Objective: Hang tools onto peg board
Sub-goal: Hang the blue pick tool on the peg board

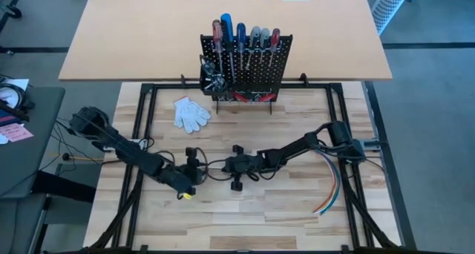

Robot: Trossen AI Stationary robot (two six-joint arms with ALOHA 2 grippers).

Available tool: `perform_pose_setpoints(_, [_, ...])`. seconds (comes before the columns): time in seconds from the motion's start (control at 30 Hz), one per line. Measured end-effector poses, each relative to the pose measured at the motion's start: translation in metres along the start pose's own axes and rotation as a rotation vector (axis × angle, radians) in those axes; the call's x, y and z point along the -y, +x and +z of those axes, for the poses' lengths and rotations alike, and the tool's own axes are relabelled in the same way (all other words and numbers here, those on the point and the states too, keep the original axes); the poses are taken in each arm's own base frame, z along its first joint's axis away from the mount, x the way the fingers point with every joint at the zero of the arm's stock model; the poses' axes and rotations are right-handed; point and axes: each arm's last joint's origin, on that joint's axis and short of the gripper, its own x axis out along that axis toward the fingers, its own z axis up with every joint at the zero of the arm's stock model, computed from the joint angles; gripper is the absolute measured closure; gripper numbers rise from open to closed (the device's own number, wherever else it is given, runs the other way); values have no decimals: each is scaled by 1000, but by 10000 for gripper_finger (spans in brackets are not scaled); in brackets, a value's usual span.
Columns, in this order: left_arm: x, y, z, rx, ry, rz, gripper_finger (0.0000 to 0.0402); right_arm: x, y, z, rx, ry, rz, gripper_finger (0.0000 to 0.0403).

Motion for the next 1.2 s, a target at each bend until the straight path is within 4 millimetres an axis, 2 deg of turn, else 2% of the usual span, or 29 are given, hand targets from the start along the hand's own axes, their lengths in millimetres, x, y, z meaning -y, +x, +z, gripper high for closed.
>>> perform_pose_setpoints(0.17, [6, 17, -4, -68, -32, -6, 292, -7, -1, 2, 7, -21, 15, 396])
perform_pose_setpoints(0.43, [9, 22, 7, -62, -40, -21, 390, -6, -1, 3, 6, -22, 15, 393])
perform_pose_setpoints(0.57, [9, 21, 10, -57, -64, -29, 398, -6, -1, 2, 4, -4, 15, 375])
perform_pose_setpoints(0.67, [9, 21, 9, -64, -94, -27, 399, -4, -3, 2, -30, -4, 9, 344])
perform_pose_setpoints(0.77, [9, 21, 5, -103, -110, -14, 400, 0, -18, 10, -97, -40, -1, 306])
perform_pose_setpoints(0.87, [9, 19, 0, -142, -118, 25, 401, 2, -44, 27, -106, -96, 0, 268])
perform_pose_setpoints(0.93, [10, 15, -3, -161, -114, 37, 401, 1, -59, 29, -88, -128, 7, 248])
perform_pose_setpoints(1.07, [9, -1, -14, -119, -161, 60, 401, -1, -77, 12, -14, -164, 16, 225])
perform_pose_setpoints(1.2, [2, -23, -25, 11, -266, 54, 401, -2, -84, -14, 92, -173, 28, 219])
